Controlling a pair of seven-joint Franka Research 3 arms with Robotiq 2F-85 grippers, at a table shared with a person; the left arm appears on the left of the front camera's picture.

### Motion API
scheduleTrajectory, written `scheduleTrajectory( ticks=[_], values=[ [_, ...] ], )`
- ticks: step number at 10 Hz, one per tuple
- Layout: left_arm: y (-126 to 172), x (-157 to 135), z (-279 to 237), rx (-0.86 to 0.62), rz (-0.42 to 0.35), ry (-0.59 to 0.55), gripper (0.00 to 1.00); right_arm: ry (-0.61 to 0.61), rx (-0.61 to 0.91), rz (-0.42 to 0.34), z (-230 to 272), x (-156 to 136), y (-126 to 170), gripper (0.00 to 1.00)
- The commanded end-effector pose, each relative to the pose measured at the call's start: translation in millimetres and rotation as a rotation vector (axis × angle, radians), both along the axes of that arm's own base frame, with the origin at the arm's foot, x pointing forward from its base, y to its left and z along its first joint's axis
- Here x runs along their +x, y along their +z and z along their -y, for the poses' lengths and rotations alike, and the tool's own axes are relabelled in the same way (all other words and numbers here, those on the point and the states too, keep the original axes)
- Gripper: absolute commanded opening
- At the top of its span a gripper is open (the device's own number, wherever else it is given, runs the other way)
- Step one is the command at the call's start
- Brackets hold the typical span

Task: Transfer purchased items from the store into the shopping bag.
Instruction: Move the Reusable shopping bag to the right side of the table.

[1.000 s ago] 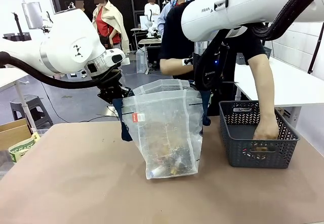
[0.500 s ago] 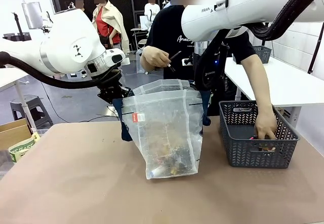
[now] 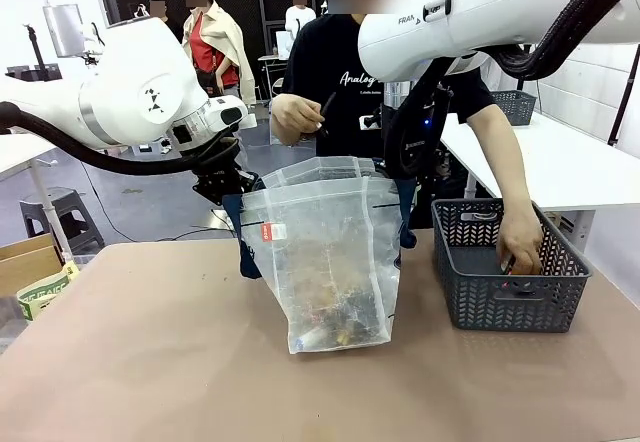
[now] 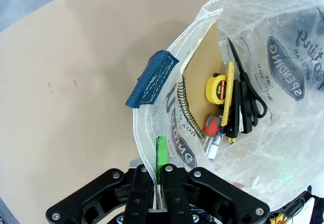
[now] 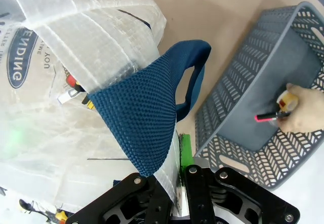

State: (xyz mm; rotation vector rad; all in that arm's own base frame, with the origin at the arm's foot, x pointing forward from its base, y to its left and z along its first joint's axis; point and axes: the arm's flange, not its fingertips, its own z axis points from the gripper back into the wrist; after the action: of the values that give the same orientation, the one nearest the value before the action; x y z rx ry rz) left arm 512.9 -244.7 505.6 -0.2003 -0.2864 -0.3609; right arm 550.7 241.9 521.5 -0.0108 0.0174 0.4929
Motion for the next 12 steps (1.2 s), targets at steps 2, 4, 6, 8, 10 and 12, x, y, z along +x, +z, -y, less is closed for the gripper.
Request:
scheduleTrajectory(
  ticks=[2,4,6,8,10,12],
  values=[
    [-0.2,-3.7,-2.4,-0.001,0.001,0.011,0.0,0.0,0.0,0.001,0.7,0.3,1.5,0.0],
    [-0.2,-3.7,-2.4,-0.001,0.001,0.011,0.0,0.0,0.0,0.001,0.7,0.3,1.5,0.0],
    [-0.2,-3.7,-2.4,-0.001,0.001,0.011,0.0,0.0,0.0,0.001,0.7,0.3,1.5,0.0],
    [-0.2,-3.7,-2.4,-0.001,0.001,0.011,0.0,0.0,0.0,0.001,0.7,0.3,1.5,0.0],
    [-0.2,-3.7,-2.4,-0.001,0.001,0.011,0.0,0.0,0.0,0.001,0.7,0.3,1.5,0.0],
    [-0.2,-3.7,-2.4,-0.001,0.001,0.011,0.0,0.0,0.0,0.001,0.7,0.3,1.5,0.0]
  ],
)
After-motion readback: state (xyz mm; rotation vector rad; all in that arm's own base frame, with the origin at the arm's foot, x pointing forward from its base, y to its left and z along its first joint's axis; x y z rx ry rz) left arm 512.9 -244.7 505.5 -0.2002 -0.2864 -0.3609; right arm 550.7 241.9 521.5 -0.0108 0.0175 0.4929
